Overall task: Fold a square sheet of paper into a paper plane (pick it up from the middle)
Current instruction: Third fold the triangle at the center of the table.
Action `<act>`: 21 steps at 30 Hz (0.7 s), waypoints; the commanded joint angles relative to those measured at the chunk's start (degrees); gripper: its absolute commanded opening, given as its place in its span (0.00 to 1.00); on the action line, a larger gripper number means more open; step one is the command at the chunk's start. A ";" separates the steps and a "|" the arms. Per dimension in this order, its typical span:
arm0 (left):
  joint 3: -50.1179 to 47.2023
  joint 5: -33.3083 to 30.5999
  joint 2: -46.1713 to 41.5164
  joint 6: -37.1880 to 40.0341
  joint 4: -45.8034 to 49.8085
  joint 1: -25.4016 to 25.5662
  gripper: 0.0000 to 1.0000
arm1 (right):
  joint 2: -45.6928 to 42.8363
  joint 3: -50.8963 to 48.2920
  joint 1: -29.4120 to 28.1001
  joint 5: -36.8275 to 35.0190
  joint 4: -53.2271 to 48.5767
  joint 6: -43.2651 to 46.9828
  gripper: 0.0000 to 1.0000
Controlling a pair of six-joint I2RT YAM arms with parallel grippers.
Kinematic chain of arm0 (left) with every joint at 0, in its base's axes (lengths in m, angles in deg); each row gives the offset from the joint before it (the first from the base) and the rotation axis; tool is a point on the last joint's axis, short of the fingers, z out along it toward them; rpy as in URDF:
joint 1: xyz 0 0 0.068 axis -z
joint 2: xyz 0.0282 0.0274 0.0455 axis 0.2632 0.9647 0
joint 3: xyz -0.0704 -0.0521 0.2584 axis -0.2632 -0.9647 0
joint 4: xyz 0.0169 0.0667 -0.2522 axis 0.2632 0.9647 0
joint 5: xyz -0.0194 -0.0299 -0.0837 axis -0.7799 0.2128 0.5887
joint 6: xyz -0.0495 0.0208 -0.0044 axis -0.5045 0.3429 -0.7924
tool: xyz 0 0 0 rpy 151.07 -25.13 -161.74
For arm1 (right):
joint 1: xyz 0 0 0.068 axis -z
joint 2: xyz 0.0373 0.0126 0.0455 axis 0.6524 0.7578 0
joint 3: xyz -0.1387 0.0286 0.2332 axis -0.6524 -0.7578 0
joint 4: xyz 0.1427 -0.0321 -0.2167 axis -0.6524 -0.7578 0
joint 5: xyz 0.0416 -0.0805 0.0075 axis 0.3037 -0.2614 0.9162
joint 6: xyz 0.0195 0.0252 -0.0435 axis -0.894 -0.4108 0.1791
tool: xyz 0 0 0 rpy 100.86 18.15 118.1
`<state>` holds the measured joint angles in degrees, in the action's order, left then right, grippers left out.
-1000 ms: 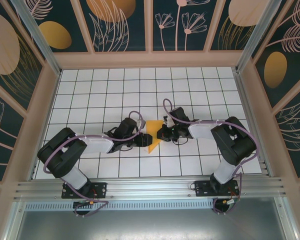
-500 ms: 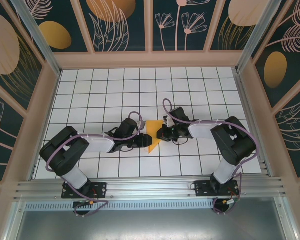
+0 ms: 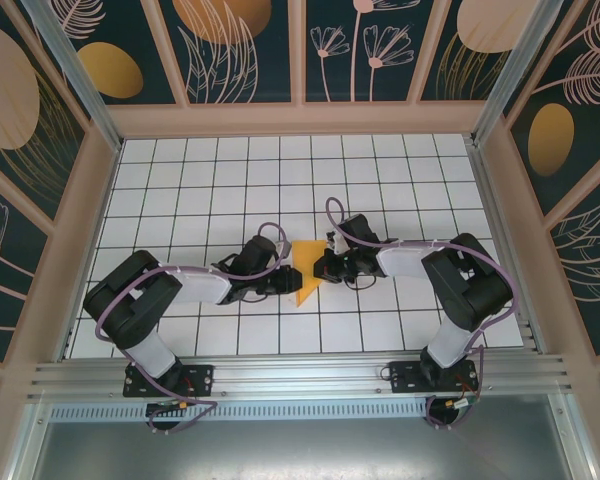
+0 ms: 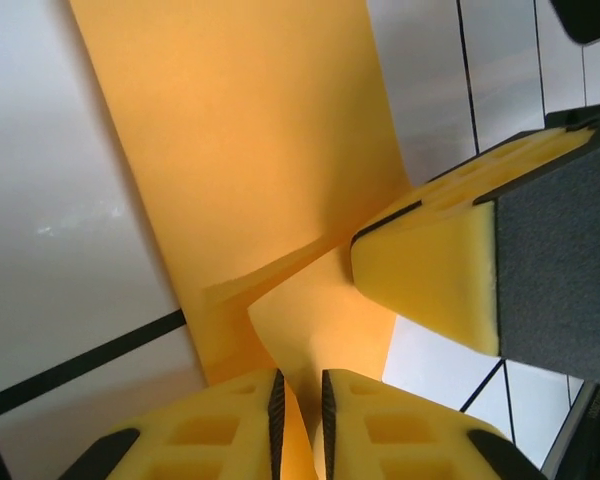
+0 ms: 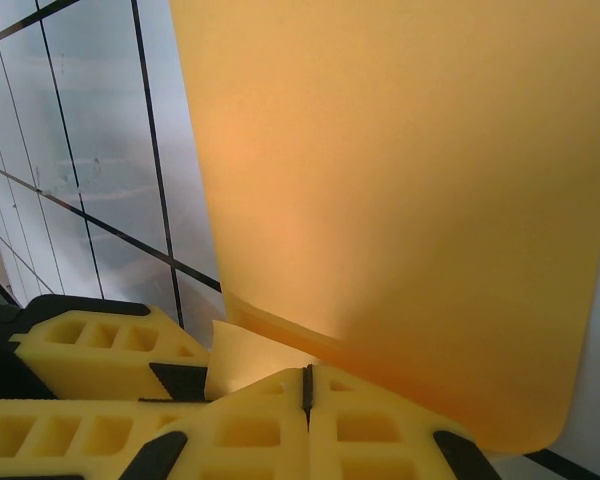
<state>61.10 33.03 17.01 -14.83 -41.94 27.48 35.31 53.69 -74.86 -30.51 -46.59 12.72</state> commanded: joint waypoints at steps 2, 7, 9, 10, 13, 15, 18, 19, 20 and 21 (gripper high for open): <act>2.47 -1.78 0.29 2.79 2.54 -0.40 0.12 | 0.97 1.36 -0.09 -0.57 -0.68 1.33 0.03; 3.16 -3.34 0.65 5.16 4.92 -0.38 0.05 | 0.43 1.92 -0.13 -0.69 -1.16 1.33 0.05; 3.11 -3.97 0.73 5.86 5.25 -0.40 0.04 | 0.27 2.27 -0.15 -0.78 -1.51 1.42 0.06; 3.12 -4.19 0.86 6.11 5.46 -0.41 0.03 | 0.11 2.49 -0.08 -0.78 -1.70 1.40 0.08; 2.90 -4.85 1.08 6.50 5.57 -0.40 0.02 | -0.93 3.16 -0.04 -1.14 -2.27 1.41 0.13; 2.62 -5.29 1.17 6.71 5.43 -0.38 0.02 | -1.75 3.73 0.31 -1.94 -2.86 1.72 0.15; 2.50 -5.61 1.32 6.99 5.44 -0.38 0.02 | -1.58 5.22 1.12 -3.26 -4.25 2.14 0.16; 2.49 -5.52 1.35 7.00 5.35 -0.39 0.02 | -1.03 6.08 1.24 -4.42 -5.44 2.58 0.16; 2.50 -5.44 1.35 7.08 5.29 -0.44 0.02 | -0.49 6.96 1.26 -5.55 -6.32 3.00 0.16; 2.50 -5.36 1.42 7.17 5.25 -0.39 0.02 | 0.25 8.01 1.34 -6.65 -7.50 3.38 0.16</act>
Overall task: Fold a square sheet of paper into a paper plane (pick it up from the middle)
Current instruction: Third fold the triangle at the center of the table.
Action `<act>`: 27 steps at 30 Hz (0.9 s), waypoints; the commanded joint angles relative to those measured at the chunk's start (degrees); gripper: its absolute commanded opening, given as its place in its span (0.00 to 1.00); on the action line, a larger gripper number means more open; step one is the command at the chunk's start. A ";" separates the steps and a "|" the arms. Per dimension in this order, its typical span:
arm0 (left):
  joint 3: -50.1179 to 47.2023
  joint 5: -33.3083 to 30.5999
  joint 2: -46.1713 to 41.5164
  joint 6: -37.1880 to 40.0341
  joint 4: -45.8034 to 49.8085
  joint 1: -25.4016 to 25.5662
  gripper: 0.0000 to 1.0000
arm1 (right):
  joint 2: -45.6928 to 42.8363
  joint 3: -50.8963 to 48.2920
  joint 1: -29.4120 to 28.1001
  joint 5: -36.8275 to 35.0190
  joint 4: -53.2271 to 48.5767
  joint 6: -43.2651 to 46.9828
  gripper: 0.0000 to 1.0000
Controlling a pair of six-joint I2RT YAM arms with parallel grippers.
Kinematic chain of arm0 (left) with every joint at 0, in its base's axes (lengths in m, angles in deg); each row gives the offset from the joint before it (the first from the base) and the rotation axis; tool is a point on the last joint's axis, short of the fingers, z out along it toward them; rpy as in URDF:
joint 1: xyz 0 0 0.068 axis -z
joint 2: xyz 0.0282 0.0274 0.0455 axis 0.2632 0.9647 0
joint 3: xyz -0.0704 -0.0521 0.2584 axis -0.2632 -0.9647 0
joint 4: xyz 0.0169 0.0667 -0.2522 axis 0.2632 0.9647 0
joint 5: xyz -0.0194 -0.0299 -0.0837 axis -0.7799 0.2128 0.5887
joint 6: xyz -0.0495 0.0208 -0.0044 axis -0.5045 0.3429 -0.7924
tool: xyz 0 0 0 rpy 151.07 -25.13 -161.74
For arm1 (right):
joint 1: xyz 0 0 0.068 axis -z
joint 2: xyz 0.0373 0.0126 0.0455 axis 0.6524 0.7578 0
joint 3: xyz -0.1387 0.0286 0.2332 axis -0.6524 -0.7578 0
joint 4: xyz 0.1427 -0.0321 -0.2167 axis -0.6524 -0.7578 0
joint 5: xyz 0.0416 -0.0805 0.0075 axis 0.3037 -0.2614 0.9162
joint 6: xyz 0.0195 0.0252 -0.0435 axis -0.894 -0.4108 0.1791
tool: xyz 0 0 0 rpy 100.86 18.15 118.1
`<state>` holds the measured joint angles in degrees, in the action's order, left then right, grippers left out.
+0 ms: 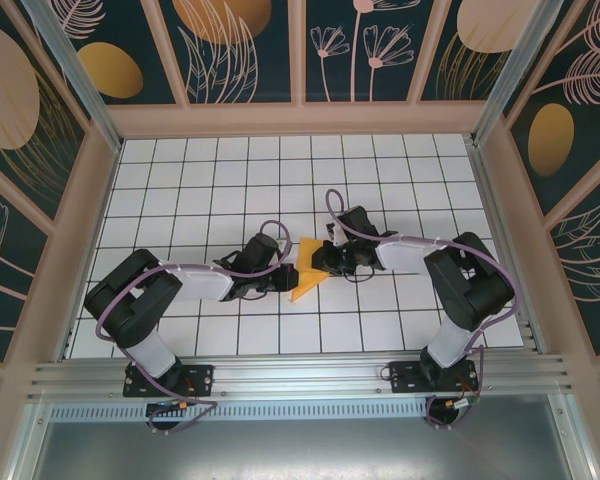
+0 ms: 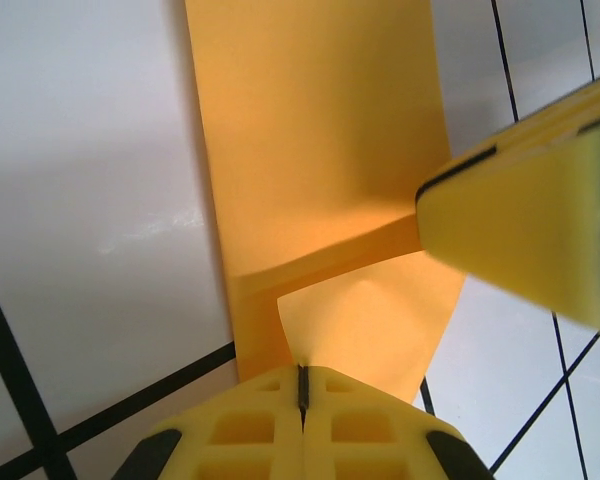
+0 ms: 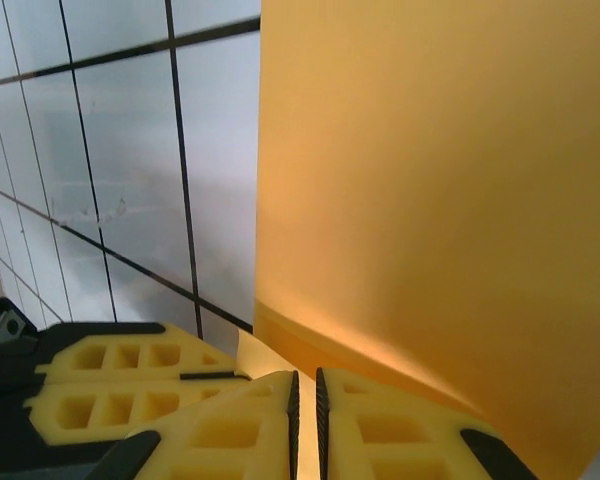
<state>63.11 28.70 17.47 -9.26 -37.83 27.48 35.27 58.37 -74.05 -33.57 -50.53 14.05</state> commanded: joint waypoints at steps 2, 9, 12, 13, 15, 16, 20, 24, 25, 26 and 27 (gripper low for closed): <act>0.49 -1.19 0.92 1.62 1.17 -0.41 0.03 | 1.89 5.26 0.63 -5.40 -5.08 2.80 0.15; 0.66 -0.99 0.89 2.02 1.33 -0.40 0.04 | 8.60 11.66 0.43 -10.54 -10.84 6.40 0.10; 1.01 -0.85 0.72 2.33 1.32 -0.39 0.04 | 10.80 12.91 0.06 -11.66 -12.33 7.93 0.08; 1.13 -0.89 0.63 2.39 1.55 -0.38 0.04 | 11.35 13.02 -0.07 -11.87 -12.73 8.42 0.08; 1.46 -1.16 0.45 2.66 2.03 -0.41 0.04 | 11.90 13.15 -0.18 -12.21 -13.15 9.24 0.07; 1.65 -1.42 0.37 2.78 2.30 -0.38 0.04 | 12.07 13.04 -0.27 -12.22 -13.20 9.69 0.07; 1.94 -1.70 0.01 3.48 2.44 -0.39 0.05 | 12.54 12.94 -0.33 -12.07 -13.49 10.78 0.06; 2.67 -1.28 0.17 4.06 2.47 -0.40 0.06 | 13.25 13.05 -0.32 -11.70 -13.69 11.38 0.06; 2.76 -1.48 0.35 4.15 2.70 -0.38 0.06 | 13.34 13.03 -0.31 -11.61 -13.71 11.42 0.06; 2.84 -1.67 0.57 4.14 2.95 -0.38 0.06 | 13.34 13.03 -0.27 -11.47 -13.60 11.42 0.06; 2.86 -1.68 0.81 4.05 3.07 -0.40 0.06 | 13.40 13.03 -0.34 -11.51 -13.66 11.36 0.06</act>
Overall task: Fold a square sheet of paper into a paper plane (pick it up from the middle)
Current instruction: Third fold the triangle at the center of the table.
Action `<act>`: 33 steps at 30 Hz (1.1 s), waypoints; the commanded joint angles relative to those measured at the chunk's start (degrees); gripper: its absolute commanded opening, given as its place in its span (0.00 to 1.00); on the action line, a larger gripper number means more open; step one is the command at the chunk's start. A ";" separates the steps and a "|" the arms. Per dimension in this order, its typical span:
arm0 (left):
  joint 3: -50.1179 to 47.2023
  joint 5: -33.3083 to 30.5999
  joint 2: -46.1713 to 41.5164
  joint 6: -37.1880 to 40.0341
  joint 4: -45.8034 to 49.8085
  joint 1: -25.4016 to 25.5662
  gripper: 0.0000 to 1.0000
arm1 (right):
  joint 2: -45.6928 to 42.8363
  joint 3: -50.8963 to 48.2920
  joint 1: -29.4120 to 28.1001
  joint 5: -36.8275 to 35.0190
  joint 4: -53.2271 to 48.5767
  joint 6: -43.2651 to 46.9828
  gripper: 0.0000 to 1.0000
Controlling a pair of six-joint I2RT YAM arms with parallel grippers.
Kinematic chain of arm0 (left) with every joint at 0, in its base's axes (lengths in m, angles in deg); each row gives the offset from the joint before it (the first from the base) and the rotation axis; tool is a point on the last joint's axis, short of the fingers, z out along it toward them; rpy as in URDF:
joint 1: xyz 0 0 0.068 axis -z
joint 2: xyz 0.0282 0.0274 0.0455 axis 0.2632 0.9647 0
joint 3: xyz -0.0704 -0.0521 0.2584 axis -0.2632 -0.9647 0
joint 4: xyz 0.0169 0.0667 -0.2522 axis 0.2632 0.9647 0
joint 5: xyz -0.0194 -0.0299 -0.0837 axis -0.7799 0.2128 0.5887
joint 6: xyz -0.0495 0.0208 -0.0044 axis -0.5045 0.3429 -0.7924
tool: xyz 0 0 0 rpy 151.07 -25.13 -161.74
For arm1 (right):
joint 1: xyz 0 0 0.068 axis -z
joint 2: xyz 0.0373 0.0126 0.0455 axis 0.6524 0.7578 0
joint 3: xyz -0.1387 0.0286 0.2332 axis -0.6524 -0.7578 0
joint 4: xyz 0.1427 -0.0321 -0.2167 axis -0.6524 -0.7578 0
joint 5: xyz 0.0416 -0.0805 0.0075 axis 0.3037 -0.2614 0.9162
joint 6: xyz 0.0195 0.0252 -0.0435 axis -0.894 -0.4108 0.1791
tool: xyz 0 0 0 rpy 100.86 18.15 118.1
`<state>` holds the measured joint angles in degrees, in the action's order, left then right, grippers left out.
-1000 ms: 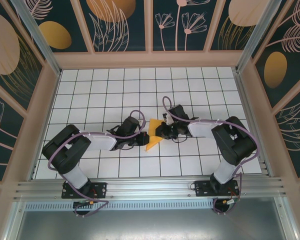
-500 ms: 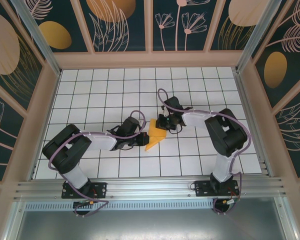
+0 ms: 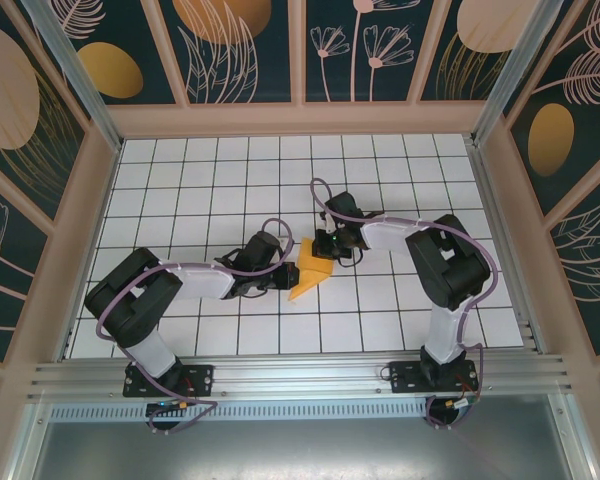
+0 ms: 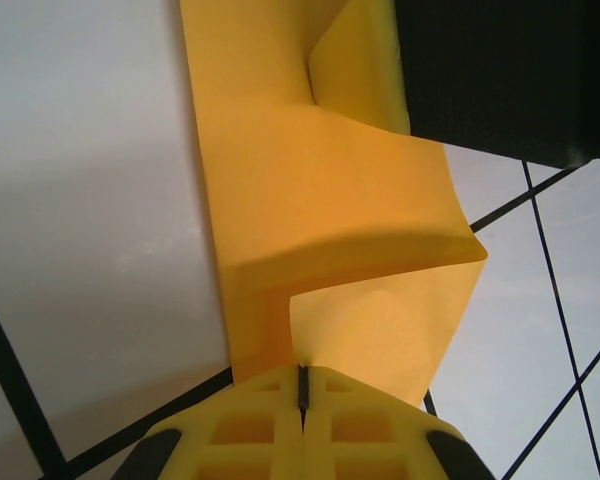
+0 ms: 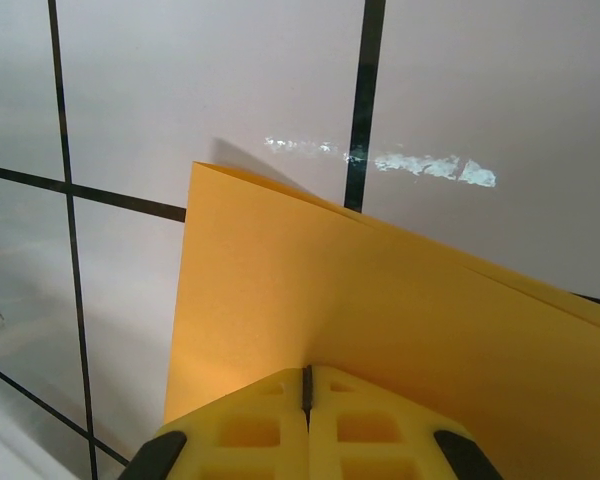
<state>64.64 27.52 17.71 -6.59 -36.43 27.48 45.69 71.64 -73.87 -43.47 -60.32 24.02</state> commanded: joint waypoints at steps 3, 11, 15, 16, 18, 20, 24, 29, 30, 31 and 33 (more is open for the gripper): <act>1.17 -0.46 1.33 1.03 2.00 -0.38 0.06 | 2.89 -0.25 -0.57 -1.49 -3.89 1.43 0.06; -0.16 -1.07 1.16 -0.21 1.87 -0.38 0.07 | 2.78 0.16 -0.58 -1.53 -3.98 1.28 0.06; -0.21 -1.42 1.57 -0.14 2.03 -0.40 0.07 | 2.46 0.25 -0.53 -1.08 -3.79 1.10 0.07; -0.28 -1.59 1.59 -0.10 2.13 -0.44 0.07 | 2.38 0.31 -0.58 -1.15 -3.88 1.02 0.07; -0.59 -1.46 1.66 -0.12 1.94 -0.43 0.07 | 1.80 0.55 -0.52 -0.89 -3.90 0.88 0.08; -0.97 -1.33 1.77 -0.10 1.80 -0.39 0.07 | 0.45 0.53 -0.40 0.03 -3.23 0.39 0.09; -1.05 -0.76 1.97 0.11 1.49 -0.42 0.07 | -5.26 -0.72 0.07 0.21 -2.21 -1.41 0.12; -1.04 0.31 2.02 0.25 0.46 -0.40 0.07 | -13.30 -8.57 -0.18 5.13 4.21 -6.15 0.12; -0.91 0.38 2.00 0.31 0.53 -0.44 0.07 | -14.38 -10.23 -0.82 6.23 5.25 -6.96 0.11; -0.86 0.36 1.98 0.32 0.58 -0.38 0.07 | -15.40 -11.83 -1.38 7.04 6.29 -7.77 0.09; -0.95 0.29 2.02 0.42 0.53 -0.45 0.07 | -17.16 -14.97 -2.56 8.61 9.03 -10.02 0.08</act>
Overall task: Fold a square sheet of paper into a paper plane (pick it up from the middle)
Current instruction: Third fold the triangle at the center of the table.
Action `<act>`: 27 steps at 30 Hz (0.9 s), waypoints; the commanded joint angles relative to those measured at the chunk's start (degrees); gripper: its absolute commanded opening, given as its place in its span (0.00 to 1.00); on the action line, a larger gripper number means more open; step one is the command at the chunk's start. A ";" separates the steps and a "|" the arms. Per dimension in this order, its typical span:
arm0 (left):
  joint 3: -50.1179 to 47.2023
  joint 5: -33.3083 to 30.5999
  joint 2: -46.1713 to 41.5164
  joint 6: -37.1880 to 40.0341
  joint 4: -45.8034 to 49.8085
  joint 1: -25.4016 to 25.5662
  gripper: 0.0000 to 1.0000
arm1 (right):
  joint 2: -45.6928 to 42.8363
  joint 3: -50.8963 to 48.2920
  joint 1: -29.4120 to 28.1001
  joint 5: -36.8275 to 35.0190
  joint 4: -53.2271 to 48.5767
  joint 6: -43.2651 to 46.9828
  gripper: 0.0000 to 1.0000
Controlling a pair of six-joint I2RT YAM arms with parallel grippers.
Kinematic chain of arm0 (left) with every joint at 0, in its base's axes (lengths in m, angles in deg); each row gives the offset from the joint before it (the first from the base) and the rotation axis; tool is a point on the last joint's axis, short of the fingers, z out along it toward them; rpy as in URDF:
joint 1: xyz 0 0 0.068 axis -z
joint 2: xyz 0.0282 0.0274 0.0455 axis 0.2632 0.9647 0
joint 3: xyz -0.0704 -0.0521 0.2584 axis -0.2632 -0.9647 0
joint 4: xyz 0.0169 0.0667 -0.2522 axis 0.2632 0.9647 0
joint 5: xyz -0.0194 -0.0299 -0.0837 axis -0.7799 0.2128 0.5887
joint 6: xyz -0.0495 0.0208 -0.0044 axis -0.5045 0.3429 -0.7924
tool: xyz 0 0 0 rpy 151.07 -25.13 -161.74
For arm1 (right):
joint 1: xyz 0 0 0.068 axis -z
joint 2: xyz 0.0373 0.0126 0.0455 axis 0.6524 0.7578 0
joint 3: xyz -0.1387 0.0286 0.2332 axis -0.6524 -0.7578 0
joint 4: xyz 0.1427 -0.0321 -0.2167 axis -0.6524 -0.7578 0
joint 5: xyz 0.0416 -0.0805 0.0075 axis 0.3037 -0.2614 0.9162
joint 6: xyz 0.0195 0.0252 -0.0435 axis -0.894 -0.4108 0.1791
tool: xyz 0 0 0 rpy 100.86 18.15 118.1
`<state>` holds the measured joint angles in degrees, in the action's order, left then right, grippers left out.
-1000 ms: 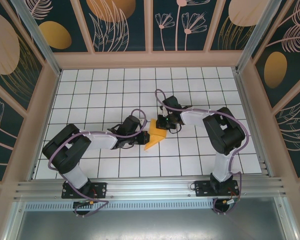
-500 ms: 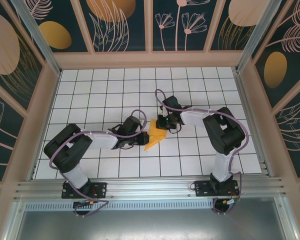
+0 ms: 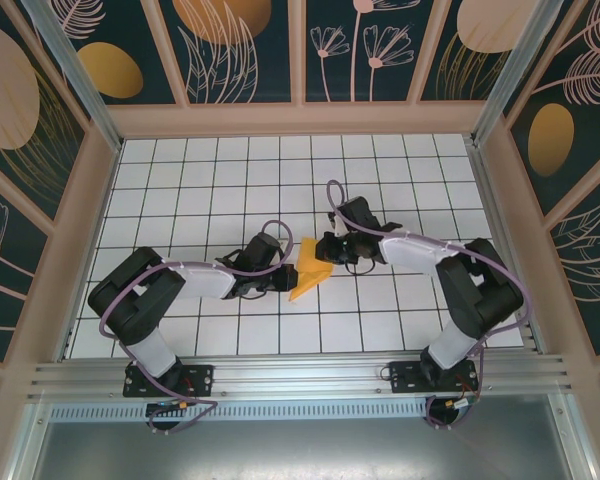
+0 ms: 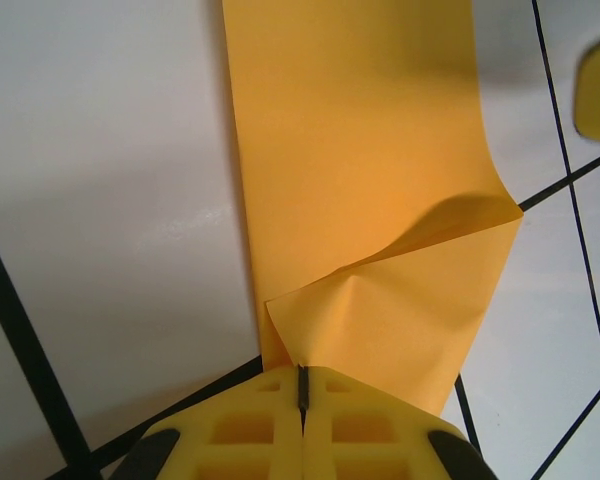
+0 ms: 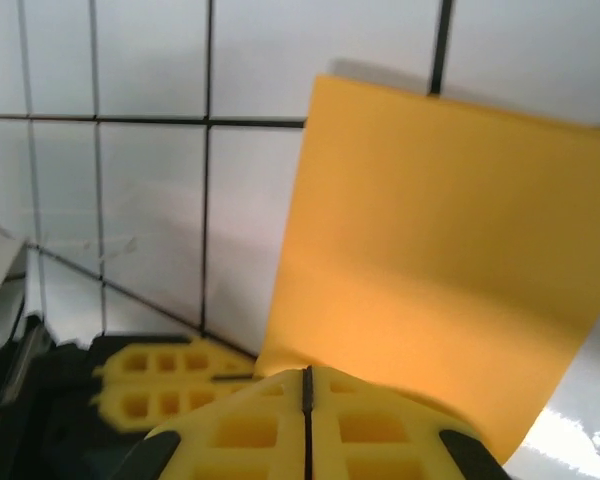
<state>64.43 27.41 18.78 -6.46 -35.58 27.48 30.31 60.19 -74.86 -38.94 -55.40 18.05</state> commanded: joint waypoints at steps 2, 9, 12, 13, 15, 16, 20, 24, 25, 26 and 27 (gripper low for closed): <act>-0.64 0.62 0.95 0.38 -0.31 -0.40 0.07 | -3.31 -6.41 -2.77 5.26 7.60 -6.81 0.05; -0.32 1.41 2.94 0.30 -0.56 -0.41 0.07 | -1.16 -7.60 -5.06 5.33 11.13 -9.49 0.02; -0.22 1.35 2.83 0.36 -0.29 -0.42 0.07 | 0.91 -7.39 -5.07 5.22 12.01 -9.74 0.02; -0.22 1.24 2.83 0.38 -0.16 -0.38 0.07 | 1.67 -7.29 -5.07 5.20 11.96 -9.77 0.02; -0.03 1.24 2.83 0.51 0.05 -0.38 0.07 | 2.53 -7.62 -5.13 5.17 12.62 -9.89 0.02; -0.04 1.21 2.83 0.53 0.10 -0.42 0.07 | 2.80 -7.96 -5.16 5.28 12.91 -10.00 0.02; 0.14 1.37 3.18 0.61 0.37 -0.40 0.07 | 3.53 -8.89 -5.07 4.62 13.39 -9.51 0.02; 0.42 1.55 4.04 0.84 0.71 -0.38 0.07 | 5.36 -9.57 -4.73 2.85 12.98 -8.40 0.03; 0.46 1.73 4.34 0.84 0.73 -0.39 0.07 | 5.86 -9.98 -4.72 2.40 13.35 -8.27 0.03; 0.53 2.06 4.60 0.89 0.58 -0.38 0.07 | 6.55 -10.10 -4.74 1.81 13.18 -8.16 0.03; 0.50 2.22 4.91 0.78 0.51 -0.38 0.07 | 7.36 -10.15 -4.72 1.64 13.16 -7.75 0.04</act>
<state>65.04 29.38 20.84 -6.42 -38.11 27.22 35.22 51.29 -79.55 -35.53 -42.94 9.16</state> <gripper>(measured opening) 0.073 0.060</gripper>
